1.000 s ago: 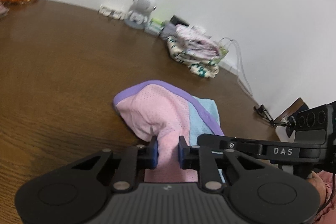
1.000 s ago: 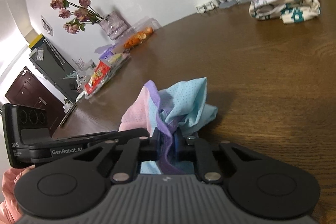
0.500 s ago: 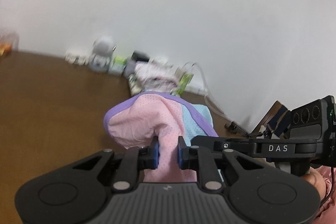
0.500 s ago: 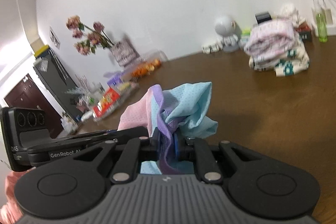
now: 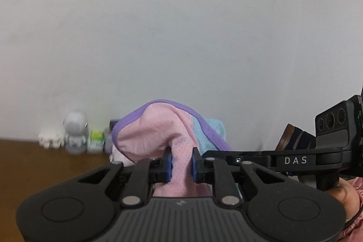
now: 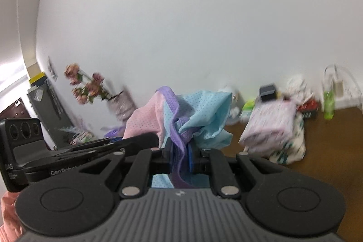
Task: Fold clothes
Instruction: 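Lift the bundle with both grippers and carry it toward the clothes stack, then lower the bundle onto the clothes stack and open both grippers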
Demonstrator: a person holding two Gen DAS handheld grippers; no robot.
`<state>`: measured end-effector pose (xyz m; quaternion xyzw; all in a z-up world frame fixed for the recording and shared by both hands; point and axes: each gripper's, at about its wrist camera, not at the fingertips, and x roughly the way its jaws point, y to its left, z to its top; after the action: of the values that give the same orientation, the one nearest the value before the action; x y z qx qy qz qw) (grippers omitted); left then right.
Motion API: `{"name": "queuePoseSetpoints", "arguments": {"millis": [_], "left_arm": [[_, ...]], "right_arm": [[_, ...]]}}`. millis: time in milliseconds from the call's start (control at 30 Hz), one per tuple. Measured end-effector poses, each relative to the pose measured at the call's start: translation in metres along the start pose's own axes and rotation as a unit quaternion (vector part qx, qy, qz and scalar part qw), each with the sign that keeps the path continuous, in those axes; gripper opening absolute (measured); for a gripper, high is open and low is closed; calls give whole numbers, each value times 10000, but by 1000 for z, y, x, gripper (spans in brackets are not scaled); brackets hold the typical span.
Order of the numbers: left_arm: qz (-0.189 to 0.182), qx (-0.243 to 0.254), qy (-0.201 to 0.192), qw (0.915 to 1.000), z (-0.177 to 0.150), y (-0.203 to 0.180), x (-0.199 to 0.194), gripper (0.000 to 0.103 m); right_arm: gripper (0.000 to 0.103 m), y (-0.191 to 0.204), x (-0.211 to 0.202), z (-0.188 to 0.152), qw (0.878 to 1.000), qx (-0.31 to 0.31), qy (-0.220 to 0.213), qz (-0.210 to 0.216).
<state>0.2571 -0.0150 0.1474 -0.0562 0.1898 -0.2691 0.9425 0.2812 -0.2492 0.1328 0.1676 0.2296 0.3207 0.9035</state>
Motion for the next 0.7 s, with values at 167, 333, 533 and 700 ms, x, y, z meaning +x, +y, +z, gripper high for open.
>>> {"name": "queuePoseSetpoints", "arguments": {"millis": [167,333,533,700], "left_arm": [[-7,-11,49,10000,33,11,57,15],[27,-65,260,9996,44,41,139,15],[253,-334,618,9972,18,103,251,15],[346,-705,1013,9918,-14,140,294,15]], "right_arm": [[11,-51,47,28,9995,204,25,-227],[11,-108,102,53,9978,454,101,-464],[11,-177,176,66,9935,754,320,-791],[11,-225,220,42,9879,1153,668,-800]]}}
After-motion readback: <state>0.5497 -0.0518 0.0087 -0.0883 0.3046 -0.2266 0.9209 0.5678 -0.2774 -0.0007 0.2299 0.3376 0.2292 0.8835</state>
